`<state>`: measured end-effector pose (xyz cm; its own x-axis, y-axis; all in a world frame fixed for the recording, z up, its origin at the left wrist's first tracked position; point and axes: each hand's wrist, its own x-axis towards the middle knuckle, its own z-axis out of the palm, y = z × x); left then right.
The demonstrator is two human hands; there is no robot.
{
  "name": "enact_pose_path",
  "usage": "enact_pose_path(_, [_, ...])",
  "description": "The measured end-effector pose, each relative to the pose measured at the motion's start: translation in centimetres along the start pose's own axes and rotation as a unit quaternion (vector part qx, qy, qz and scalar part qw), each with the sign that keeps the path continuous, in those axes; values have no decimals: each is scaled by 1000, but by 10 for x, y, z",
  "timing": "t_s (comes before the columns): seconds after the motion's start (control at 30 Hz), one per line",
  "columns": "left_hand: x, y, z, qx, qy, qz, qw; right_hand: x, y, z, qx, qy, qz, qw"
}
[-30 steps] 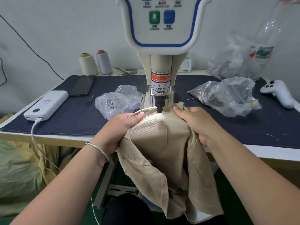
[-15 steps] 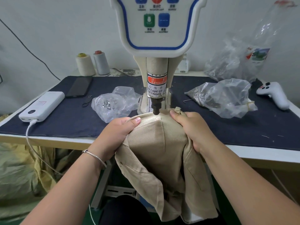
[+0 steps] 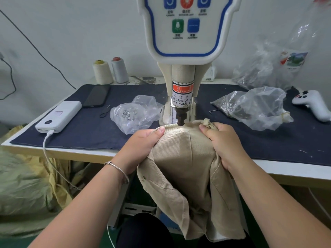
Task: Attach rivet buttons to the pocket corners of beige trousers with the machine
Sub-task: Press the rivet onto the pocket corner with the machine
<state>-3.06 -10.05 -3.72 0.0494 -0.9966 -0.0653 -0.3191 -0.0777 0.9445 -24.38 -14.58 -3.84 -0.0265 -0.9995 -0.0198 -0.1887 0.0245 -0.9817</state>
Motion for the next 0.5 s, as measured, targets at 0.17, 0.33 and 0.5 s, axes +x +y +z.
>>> enact_pose_path(0.17, [2, -1, -1, -14, 5, -12, 1000, 1, 0, 1, -9, 0, 3, 1000])
enact_pose_path(0.33, [5, -3, 0, -27, 14, -21, 999, 1, -1, 2, -14, 4, 6, 1000])
enact_pose_path(0.5, [8, -4, 1, -11, 28, -37, 999, 1, -2, 3, -14, 4, 16, 1000])
